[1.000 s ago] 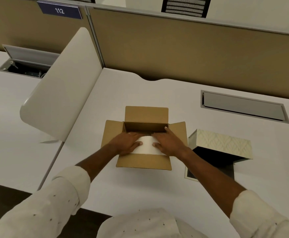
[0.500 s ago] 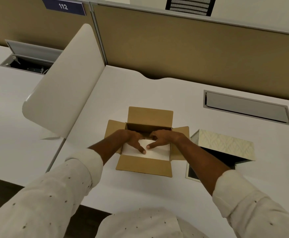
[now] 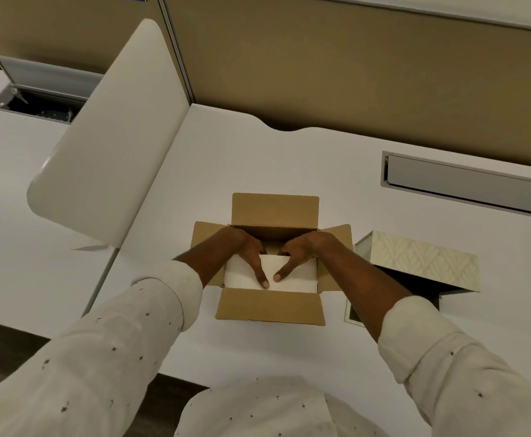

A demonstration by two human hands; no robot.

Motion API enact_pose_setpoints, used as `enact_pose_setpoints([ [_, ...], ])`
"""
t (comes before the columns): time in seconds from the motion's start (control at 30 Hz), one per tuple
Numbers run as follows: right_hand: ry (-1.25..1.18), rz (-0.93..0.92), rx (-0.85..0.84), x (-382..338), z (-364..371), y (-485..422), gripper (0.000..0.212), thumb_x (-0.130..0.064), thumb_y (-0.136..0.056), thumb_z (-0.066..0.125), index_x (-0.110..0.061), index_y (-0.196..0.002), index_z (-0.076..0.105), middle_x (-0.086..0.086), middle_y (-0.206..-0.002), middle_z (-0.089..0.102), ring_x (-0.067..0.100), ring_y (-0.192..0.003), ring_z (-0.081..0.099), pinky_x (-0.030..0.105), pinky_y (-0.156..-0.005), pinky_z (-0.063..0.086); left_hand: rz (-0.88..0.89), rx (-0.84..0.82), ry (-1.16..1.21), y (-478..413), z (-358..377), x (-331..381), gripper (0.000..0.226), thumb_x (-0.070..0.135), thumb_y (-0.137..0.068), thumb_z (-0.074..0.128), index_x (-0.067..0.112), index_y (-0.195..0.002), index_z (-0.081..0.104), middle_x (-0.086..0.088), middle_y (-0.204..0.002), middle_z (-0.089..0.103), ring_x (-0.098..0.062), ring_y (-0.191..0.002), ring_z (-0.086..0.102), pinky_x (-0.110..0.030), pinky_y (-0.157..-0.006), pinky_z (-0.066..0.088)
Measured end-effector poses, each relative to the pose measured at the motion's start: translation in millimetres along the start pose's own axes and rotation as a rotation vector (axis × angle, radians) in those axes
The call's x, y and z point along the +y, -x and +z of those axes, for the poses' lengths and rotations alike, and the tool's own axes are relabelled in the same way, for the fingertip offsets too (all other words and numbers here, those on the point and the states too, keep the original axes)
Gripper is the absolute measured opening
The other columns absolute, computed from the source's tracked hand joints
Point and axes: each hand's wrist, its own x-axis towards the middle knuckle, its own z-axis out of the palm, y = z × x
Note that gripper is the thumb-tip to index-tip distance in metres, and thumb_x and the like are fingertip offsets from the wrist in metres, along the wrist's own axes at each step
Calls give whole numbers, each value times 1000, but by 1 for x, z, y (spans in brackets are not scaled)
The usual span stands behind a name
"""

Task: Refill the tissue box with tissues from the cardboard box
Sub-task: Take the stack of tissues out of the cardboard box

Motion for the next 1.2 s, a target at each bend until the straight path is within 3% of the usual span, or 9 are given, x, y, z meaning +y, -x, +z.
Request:
enact_pose_setpoints([
  [0.27,33,-10,-126,-3,0,-5,80,-68,-71,76,-26,-137,56,-1,-134,62,24,-121,60,45,-108,48,30,-88,135,-5,13,0,83,66,-68,78,27,-137,53,0,-131,62,-21,-115,63,-42,-103,52],
  [0.47,18,-48,-119,-2,-1,-5,84,-67,-69,79,-27,-138,53,-2,-135,59,24,-123,57,46,-108,47,34,-49,171,-8,17,0,86,67,-68,77,26,-139,50,-1,-134,59,-23,-119,60,-42,-102,53],
  [0.63,-79,-108,-59,2,0,-7,63,-59,-68,85,-29,-116,57,-5,-122,62,19,-111,62,38,-97,54,79,-66,181,-9,21,-4,96,70,-58,81,29,-138,48,2,-131,62,-21,-115,63,-43,-102,53],
  [0.8,-134,-120,-121,-1,10,-8,78,-55,-65,88,-29,-130,54,-3,-132,60,22,-120,59,44,-106,50,130,-35,178,-9,26,-2,106,71,-53,83,32,-142,42,3,-136,57,-22,-120,60,-44,-103,52],
  [1.03,-202,-76,-216,-3,14,-9,70,-53,-66,88,-24,-126,66,-1,-122,71,21,-109,69,43,-101,55,68,-22,104,-12,27,-3,85,69,-60,81,24,-129,59,2,-120,66,-19,-105,66,-39,-95,56],
  [1.2,-244,-143,-190,-4,20,-8,75,-53,-57,92,-29,-121,60,-2,-126,67,22,-112,66,45,-101,55,136,43,83,-8,31,-1,106,80,-43,81,34,-134,52,7,-131,61,-19,-115,61,-42,-100,53],
])
